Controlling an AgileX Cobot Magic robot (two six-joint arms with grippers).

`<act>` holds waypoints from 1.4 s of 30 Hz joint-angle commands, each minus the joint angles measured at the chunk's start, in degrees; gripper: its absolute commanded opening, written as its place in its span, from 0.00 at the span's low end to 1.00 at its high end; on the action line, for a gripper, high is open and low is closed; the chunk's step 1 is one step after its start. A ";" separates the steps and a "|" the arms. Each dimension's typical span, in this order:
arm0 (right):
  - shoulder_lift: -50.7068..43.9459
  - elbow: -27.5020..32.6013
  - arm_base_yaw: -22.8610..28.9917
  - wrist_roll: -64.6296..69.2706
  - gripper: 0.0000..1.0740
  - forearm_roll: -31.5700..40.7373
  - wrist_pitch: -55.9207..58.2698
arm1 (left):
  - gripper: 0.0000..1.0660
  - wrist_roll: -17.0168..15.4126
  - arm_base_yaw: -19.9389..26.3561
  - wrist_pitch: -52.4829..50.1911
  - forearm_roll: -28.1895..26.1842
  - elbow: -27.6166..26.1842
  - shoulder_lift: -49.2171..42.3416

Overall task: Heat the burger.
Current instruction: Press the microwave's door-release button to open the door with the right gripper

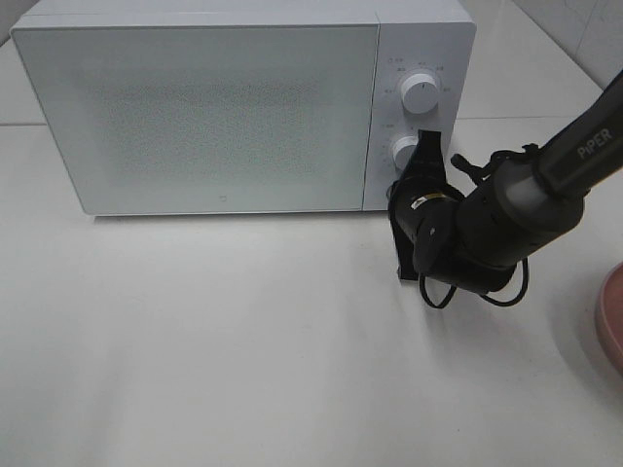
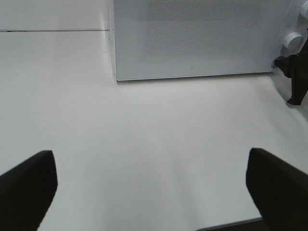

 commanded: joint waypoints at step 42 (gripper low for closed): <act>0.86 -3.78 -1.09 0.52 0.00 -6.36 -11.92 | 0.94 0.00 -0.23 0.17 0.00 0.11 -0.80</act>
